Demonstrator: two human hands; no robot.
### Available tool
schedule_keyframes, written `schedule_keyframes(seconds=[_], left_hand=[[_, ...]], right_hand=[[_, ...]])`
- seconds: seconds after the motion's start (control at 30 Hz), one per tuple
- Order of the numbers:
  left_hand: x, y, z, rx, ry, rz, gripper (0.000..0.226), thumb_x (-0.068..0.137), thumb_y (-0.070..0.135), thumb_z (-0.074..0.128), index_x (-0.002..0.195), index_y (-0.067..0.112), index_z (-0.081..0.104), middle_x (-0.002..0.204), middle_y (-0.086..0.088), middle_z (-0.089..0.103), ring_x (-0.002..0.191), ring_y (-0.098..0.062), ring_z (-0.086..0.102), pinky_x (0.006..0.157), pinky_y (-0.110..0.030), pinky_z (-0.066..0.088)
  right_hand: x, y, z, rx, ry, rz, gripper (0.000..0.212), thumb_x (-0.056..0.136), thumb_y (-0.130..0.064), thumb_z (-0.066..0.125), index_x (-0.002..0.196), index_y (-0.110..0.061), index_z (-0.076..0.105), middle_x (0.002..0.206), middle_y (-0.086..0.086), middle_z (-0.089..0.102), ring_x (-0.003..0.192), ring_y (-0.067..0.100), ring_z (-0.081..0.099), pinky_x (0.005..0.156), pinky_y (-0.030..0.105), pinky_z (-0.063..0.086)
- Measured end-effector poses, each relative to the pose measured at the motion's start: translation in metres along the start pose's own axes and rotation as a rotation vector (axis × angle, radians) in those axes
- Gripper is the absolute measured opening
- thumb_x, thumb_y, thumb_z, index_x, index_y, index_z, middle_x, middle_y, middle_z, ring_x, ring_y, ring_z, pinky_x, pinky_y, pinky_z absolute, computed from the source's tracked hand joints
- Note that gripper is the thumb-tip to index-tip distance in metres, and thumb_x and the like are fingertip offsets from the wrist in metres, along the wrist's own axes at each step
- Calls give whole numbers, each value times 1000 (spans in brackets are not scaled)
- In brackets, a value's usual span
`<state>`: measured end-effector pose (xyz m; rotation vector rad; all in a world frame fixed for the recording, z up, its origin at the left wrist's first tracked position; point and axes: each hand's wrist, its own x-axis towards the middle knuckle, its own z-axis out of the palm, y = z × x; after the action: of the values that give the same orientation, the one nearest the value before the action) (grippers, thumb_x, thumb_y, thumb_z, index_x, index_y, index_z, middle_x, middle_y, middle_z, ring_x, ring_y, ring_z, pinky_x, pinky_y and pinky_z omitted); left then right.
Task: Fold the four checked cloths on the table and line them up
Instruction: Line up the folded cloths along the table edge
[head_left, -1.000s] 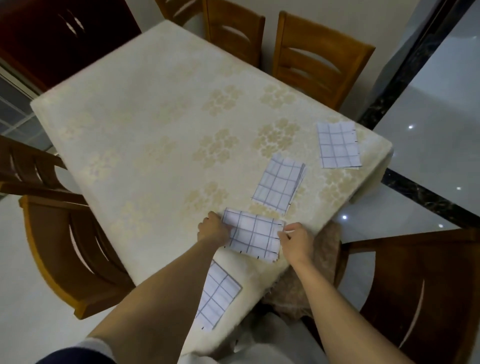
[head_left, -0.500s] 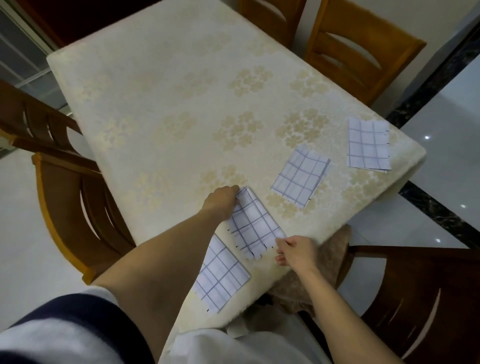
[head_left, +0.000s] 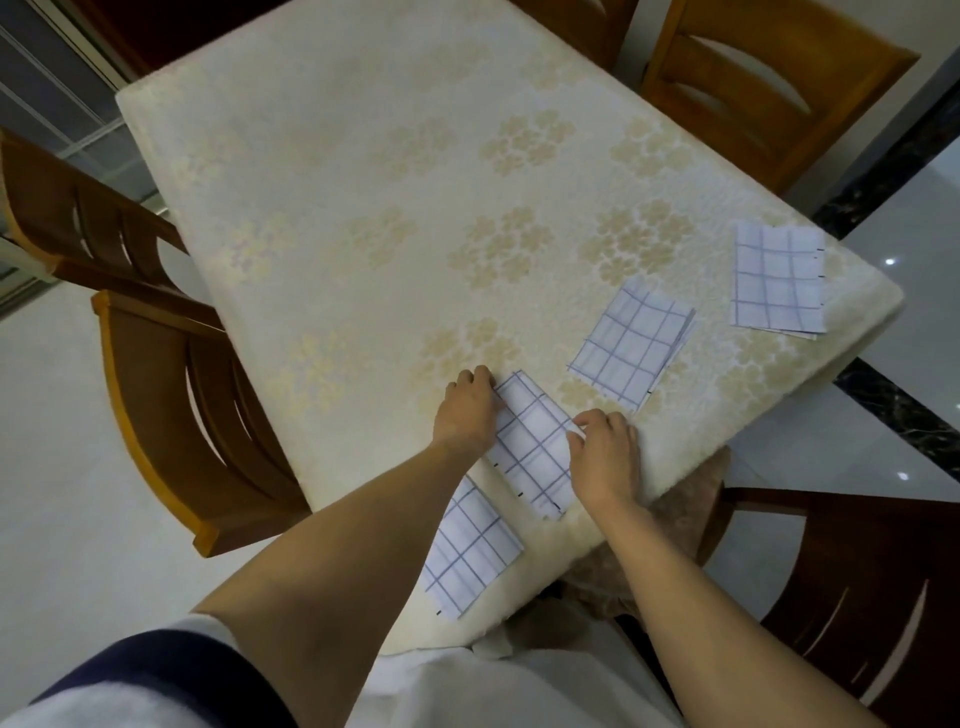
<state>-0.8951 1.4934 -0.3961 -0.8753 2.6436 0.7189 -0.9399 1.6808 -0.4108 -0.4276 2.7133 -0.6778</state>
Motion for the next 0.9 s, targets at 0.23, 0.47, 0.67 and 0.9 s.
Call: schedule_keyframes(seconds=[0.23, 0.47, 0.67, 0.9], left_hand=[[-6, 1, -1, 199, 126, 114, 42, 104, 26, 52, 142, 12, 41, 142, -14, 45, 126, -35, 45, 103, -43, 42], [-31, 13, 38, 280, -122, 445, 62, 110, 31, 24, 162, 15, -7, 169, -2, -14, 155, -20, -16, 128, -38, -4], [-24, 3, 41, 321, -150, 345, 61, 111, 42, 11, 158, 24, -23, 164, 8, -31, 150, -17, -31, 126, -41, -10], [-15, -3, 21, 386, -115, 261, 70, 102, 62, -1, 158, 26, -23, 163, 7, -32, 151, -19, -29, 125, -44, -14]], right_hand=[[2, 0, 5, -27, 53, -58, 39, 93, -20, 68, 130, -15, 57, 126, 11, 56, 120, 30, 51, 100, 43, 45], [-27, -23, 41, -205, 32, -182, 68, 101, -29, 31, 159, -4, 7, 167, 15, 5, 155, 29, 1, 125, 47, 15], [-35, 9, 48, -362, 45, -110, 78, 101, -59, 8, 159, -8, 1, 168, 11, -2, 155, 27, -6, 126, 48, 7], [-34, 36, 14, -246, 60, -43, 78, 102, -61, 8, 160, -10, 10, 167, 9, 12, 155, 25, 11, 125, 45, 12]])
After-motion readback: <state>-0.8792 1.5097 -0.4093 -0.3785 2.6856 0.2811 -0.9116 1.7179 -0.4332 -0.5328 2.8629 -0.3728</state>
